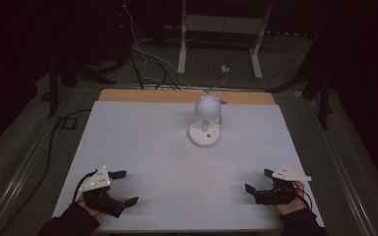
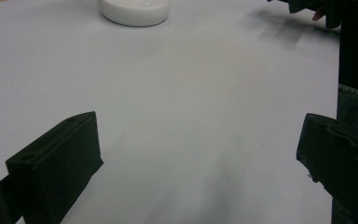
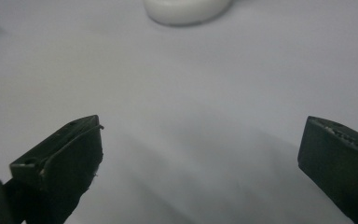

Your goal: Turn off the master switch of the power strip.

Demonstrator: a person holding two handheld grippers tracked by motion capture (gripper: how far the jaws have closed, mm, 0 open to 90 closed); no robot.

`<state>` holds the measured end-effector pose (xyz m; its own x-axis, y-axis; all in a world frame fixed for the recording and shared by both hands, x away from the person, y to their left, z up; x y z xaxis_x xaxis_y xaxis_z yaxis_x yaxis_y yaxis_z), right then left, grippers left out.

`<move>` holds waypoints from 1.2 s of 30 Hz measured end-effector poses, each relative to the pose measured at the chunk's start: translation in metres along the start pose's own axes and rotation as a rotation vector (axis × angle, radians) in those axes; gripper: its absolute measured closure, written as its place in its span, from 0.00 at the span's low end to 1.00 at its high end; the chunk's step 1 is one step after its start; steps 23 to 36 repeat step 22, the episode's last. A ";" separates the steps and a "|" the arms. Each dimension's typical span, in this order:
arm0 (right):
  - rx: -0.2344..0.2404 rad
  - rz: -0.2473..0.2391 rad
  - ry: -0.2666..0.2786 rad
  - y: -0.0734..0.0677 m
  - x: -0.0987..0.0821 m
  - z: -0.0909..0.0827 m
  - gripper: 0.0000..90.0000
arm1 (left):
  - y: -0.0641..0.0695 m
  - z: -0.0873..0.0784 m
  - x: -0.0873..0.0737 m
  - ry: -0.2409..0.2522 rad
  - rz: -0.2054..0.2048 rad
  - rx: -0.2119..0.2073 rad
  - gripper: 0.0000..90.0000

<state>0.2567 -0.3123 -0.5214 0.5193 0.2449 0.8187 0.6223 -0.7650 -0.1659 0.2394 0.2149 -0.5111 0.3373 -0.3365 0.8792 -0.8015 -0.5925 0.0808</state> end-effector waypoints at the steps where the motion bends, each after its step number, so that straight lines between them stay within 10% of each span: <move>1: 0.000 0.000 0.000 0.000 0.000 0.000 0.00 | 0.000 0.000 0.000 0.000 0.000 0.000 0.00; 36: 0.018 0.000 -0.027 0.003 -0.010 0.004 0.00 | 0.000 0.001 0.000 -0.002 0.002 -0.008 0.00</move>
Point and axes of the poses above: each handheld gripper's, and its own axes: z roughly forward along the jaws, x roughly out of its top, y roughly to its right, the point moved 1 cm from there along z, roughly forward along the jaws, and after that the axes turned 5 degrees about x, right-handed, at the moved point
